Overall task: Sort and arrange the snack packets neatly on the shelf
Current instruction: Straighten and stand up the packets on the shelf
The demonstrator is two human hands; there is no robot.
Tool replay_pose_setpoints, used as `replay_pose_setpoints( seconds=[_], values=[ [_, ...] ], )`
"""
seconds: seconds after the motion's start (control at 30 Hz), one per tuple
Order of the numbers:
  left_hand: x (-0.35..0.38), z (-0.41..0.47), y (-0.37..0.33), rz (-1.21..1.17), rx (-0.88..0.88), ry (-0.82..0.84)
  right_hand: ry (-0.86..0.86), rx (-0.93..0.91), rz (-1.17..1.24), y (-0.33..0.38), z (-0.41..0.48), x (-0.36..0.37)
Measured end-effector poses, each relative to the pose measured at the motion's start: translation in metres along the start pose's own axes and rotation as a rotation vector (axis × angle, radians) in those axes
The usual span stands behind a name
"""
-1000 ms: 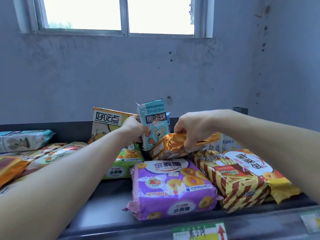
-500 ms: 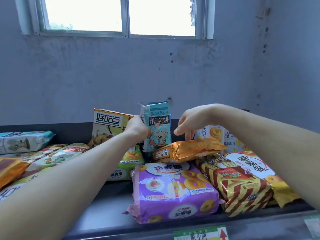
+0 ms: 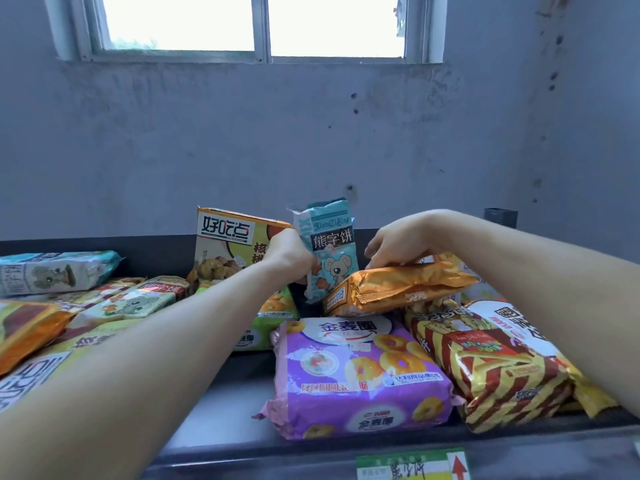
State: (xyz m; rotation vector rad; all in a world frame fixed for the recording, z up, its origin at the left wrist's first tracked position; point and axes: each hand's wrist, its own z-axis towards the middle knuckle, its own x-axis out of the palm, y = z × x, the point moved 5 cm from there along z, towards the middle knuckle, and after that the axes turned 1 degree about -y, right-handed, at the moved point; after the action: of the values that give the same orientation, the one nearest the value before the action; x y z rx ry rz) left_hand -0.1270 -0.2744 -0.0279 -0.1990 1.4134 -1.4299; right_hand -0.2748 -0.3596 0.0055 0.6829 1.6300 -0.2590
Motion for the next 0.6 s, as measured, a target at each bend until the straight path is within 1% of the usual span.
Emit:
replay_pose_setpoints(
  seconds=[0.1, 0.23, 0.4, 0.6],
  values=[
    [0.0, 0.002, -0.005, 0.065, 0.01, 0.008, 0.027, -0.003, 0.023, -0.006, -0.008, 0.0],
    [-0.003, 0.001, -0.01, 0.151, 0.001, 0.011, 0.009, -0.011, 0.004, -0.012, -0.015, -0.002],
    [-0.001, 0.003, -0.007, 0.193, 0.017, 0.002, 0.01, 0.005, 0.012, -0.02, -0.021, -0.001],
    [0.0, 0.001, -0.006, 0.224, 0.07, 0.031, -0.058, -0.017, -0.038, -0.018, -0.021, -0.012]
  ],
)
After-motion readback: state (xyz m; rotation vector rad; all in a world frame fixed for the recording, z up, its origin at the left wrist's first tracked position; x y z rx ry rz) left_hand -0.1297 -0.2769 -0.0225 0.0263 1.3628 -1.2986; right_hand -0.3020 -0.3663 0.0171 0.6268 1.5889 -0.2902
